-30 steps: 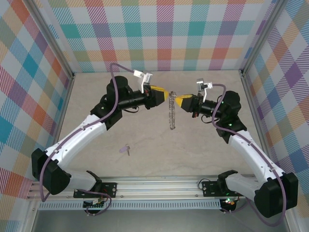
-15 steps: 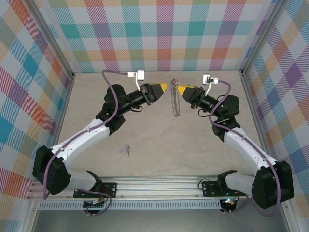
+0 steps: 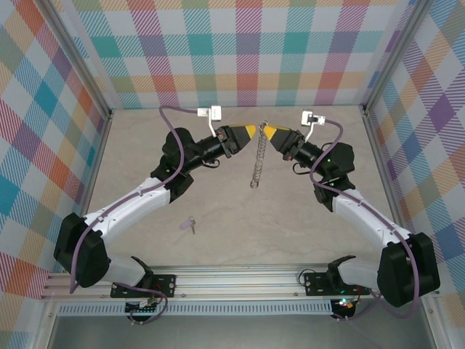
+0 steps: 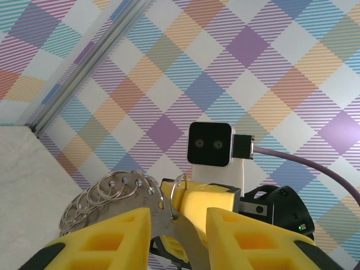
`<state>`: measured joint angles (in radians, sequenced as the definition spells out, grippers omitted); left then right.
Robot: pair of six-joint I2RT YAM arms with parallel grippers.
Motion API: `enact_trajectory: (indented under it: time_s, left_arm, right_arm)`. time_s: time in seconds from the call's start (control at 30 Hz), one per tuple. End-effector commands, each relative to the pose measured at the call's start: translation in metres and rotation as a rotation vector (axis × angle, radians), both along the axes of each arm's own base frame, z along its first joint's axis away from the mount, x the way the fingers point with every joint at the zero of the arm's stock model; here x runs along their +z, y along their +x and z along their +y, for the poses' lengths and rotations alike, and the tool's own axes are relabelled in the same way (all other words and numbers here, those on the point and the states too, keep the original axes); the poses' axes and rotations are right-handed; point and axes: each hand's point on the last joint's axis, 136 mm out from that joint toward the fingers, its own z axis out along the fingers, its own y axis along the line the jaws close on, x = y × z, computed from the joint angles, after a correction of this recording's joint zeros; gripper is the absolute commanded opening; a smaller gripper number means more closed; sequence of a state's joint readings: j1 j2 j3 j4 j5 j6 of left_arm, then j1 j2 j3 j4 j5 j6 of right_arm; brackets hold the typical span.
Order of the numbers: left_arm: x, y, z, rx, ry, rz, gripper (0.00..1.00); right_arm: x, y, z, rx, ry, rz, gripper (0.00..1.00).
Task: Put the keys on the keyring
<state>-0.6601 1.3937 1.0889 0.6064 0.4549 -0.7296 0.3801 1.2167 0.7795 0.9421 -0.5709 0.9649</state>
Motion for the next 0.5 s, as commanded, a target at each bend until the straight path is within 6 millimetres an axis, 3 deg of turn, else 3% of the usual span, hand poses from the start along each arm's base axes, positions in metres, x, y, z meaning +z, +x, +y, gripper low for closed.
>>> enact_trajectory:
  time_s: [0.0,0.47]
  left_arm:
    - [0.0238,-0.0112,-0.0049,-0.040,-0.050,-0.062,0.32]
    - [0.0224,-0.0093,-0.0113,-0.054,-0.048,-0.062,0.31]
  right_arm:
    - [0.0217,-0.0066,-0.0001,0.004,0.044,-0.070,0.00]
    - [0.0200,-0.0081,0.0095,0.035,0.039,-0.066,0.00]
